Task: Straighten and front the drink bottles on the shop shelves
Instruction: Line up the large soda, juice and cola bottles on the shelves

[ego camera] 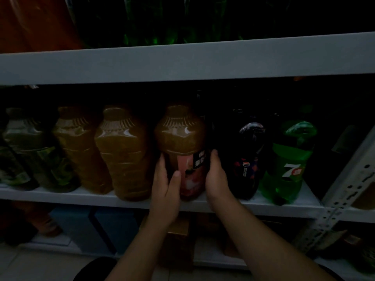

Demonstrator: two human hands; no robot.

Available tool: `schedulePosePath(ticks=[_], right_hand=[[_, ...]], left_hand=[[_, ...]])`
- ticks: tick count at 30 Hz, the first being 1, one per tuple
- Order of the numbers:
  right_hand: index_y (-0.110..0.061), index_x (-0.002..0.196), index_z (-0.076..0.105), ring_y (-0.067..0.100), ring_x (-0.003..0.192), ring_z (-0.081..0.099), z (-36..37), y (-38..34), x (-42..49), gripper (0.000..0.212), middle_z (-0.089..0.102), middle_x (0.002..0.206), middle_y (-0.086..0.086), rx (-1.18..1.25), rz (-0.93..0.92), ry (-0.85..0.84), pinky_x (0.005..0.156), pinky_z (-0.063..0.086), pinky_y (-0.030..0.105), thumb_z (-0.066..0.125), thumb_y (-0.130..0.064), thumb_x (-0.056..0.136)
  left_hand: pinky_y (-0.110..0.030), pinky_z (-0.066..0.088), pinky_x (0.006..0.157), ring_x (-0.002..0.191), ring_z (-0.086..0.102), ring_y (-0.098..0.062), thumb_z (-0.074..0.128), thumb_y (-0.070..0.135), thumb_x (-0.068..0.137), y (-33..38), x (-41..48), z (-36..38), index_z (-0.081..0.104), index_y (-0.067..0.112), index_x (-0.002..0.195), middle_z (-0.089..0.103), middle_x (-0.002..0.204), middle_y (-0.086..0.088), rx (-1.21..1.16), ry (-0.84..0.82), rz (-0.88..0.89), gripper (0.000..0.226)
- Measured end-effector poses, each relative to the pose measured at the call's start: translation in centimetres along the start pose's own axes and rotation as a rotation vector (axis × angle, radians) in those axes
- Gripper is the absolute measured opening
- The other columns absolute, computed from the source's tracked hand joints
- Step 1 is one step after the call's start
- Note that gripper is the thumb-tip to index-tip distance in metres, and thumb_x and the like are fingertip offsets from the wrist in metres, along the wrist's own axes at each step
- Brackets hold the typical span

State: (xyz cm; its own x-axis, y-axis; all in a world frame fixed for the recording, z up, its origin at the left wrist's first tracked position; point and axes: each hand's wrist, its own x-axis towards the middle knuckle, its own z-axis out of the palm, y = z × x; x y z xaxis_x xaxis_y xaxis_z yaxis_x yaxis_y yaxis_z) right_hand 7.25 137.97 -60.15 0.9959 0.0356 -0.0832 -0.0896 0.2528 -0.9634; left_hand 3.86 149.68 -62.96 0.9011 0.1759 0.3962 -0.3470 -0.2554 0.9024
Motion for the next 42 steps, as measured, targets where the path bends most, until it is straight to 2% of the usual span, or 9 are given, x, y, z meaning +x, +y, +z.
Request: schedulePosePath(ticks=[4, 7, 11, 19, 26, 31, 35, 39, 42], right_hand=[[-0.045, 0.117, 0.056, -0.004, 0.099, 0.061, -0.5, 0.7, -1.5, 0.037, 0.066, 0.109, -0.020, -0.033, -0.142, 0.004, 0.073, 0.050, 0.014, 0.026, -0.052, 0.098], [-0.041, 0.136, 0.043, 0.006, 0.119, 0.051, -0.7, 1.3, -2.1, 0.046, 0.051, 0.134, -0.008, -0.070, -0.201, 0.049, 0.097, 0.046, 0.034, 0.028, -0.057, 0.096], [-0.057, 0.120, 0.047, -0.009, 0.104, 0.056, -1.2, 1.4, -1.6, 0.027, 0.054, 0.127, -0.014, -0.159, -0.231, 0.045, 0.074, 0.049, 0.012, 0.036, -0.051, 0.096], [-0.070, 0.110, 0.044, -0.008, 0.095, 0.061, 0.2, 1.0, -0.5, 0.037, 0.060, 0.109, -0.029, -0.144, -0.176, -0.038, 0.067, 0.050, 0.014, 0.053, -0.042, 0.088], [-0.045, 0.146, 0.018, 0.013, 0.131, 0.039, 0.2, 1.9, -1.3, 0.071, 0.034, 0.148, -0.006, -0.326, -0.311, 0.050, 0.104, 0.040, 0.045, 0.052, -0.060, 0.085], [-0.029, 0.147, 0.024, -0.002, 0.135, 0.024, 0.6, 3.8, -3.4, 0.062, 0.023, 0.152, -0.004, -0.524, -0.561, 0.232, 0.102, 0.024, 0.006, 0.045, -0.044, 0.091], [-0.016, 0.124, 0.053, 0.003, 0.122, 0.042, 2.8, 5.3, -5.3, 0.034, 0.048, 0.127, -0.001, -0.623, -0.947, 0.185, 0.100, 0.034, 0.014, 0.047, -0.024, 0.092], [-0.037, 0.131, 0.039, -0.017, 0.121, 0.033, 7.2, 4.7, -3.9, 0.043, 0.038, 0.131, -0.023, -0.577, -0.588, -0.237, 0.101, 0.028, 0.008, 0.048, -0.020, 0.093], [-0.048, 0.137, 0.031, -0.015, 0.124, 0.031, 9.9, 4.1, -2.3, 0.049, 0.031, 0.142, -0.023, -0.417, -0.389, -0.246, 0.101, 0.032, 0.012, 0.051, -0.036, 0.094]], left_hand=[[-0.045, 0.038, 0.109, 0.137, 0.036, -0.007, 0.050, 0.051, 0.091, 0.4, 0.9, -1.0, 0.013, 0.038, 0.151, 0.035, 0.150, 0.012, -0.002, -0.222, 0.069, 0.072], [-0.033, 0.044, 0.102, 0.129, 0.044, -0.002, 0.054, 0.049, 0.092, 0.4, 1.4, -1.5, 0.022, 0.040, 0.147, 0.044, 0.141, 0.016, 0.116, -0.258, 0.104, 0.065], [-0.015, 0.044, 0.083, 0.108, 0.054, 0.001, 0.055, 0.059, 0.083, 0.5, 1.0, -1.8, 0.047, 0.037, 0.132, 0.057, 0.120, 0.012, 0.381, -0.032, 0.112, 0.054], [-0.010, 0.047, 0.085, 0.119, 0.050, 0.007, 0.055, 0.043, 0.092, -0.3, 2.4, -3.1, 0.030, 0.058, 0.136, 0.053, 0.126, 0.034, -0.157, -0.290, -0.053, 0.052], [-0.017, 0.046, 0.091, 0.126, 0.049, -0.001, 0.053, 0.037, 0.094, -1.0, 2.9, -2.6, 0.031, 0.049, 0.141, 0.052, 0.134, 0.024, -0.321, -0.350, -0.135, 0.053], [-0.007, 0.045, 0.078, 0.104, 0.056, 0.012, 0.060, 0.028, 0.093, -0.3, 0.7, -4.4, 0.052, 0.052, 0.121, 0.062, 0.106, 0.032, 0.083, -0.147, -0.011, 0.038], [-0.016, 0.044, 0.062, 0.080, 0.060, 0.007, 0.064, 0.026, 0.087, -0.3, -1.7, -8.4, 0.060, 0.049, 0.089, 0.065, 0.084, 0.023, 0.291, 0.289, -0.050, 0.024], [-0.022, 0.046, 0.076, 0.095, 0.054, 0.001, 0.069, 0.031, 0.080, 0.3, -0.8, -9.8, 0.049, 0.038, 0.115, 0.050, 0.113, 0.009, 0.209, 0.523, -0.130, 0.041], [-0.043, 0.045, 0.097, 0.118, 0.047, -0.016, 0.074, 0.050, 0.068, 0.8, 0.4, -8.4, 0.030, 0.032, 0.135, 0.034, 0.125, 0.010, 0.249, 0.513, -0.180, 0.081]])
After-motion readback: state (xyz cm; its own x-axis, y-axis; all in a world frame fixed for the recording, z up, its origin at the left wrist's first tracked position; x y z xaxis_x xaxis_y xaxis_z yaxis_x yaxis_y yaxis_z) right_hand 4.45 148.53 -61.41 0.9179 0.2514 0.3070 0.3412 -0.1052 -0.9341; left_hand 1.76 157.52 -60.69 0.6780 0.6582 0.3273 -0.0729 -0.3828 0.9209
